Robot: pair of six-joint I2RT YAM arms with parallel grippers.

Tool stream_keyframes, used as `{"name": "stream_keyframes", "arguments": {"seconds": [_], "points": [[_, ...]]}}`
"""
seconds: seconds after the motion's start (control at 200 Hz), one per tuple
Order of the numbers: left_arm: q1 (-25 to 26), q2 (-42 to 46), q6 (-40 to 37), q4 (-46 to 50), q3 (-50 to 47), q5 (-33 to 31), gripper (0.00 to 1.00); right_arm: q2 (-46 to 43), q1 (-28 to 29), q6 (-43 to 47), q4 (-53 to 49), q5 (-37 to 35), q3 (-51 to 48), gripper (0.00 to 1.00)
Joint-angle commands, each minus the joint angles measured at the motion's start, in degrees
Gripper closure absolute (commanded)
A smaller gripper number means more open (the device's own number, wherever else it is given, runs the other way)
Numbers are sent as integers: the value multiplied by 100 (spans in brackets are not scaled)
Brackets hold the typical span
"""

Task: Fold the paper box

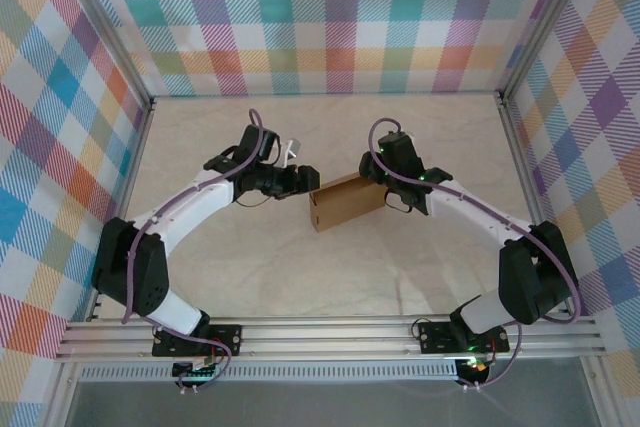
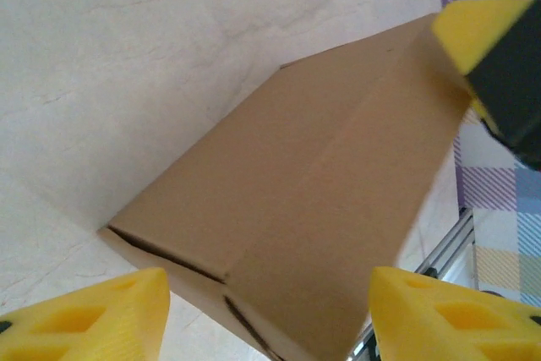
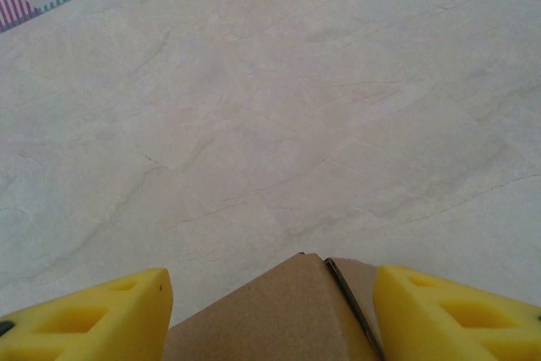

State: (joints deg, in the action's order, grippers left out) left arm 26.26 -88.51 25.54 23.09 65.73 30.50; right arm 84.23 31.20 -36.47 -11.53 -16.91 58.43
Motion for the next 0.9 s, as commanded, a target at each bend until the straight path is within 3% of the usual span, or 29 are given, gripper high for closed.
{"name": "stream_keyframes", "arguments": {"seconds": [0.0, 0.35, 0.665, 0.895], "points": [[10, -94, 147, -129, -163, -66, 39, 129, 57, -115, -484, 276, -271, 36], [113, -392, -40, -119, -956, -214, 41, 121, 53, -106, -437, 282, -395, 36], [114, -666, -51, -219, -1217, -323, 59, -108, -124, 7, 113, 1072, -764, 43], [116, -742, -111, -126, -1153, -378, 59, -479, -622, -44, 320, 1919, -790, 28]]}}
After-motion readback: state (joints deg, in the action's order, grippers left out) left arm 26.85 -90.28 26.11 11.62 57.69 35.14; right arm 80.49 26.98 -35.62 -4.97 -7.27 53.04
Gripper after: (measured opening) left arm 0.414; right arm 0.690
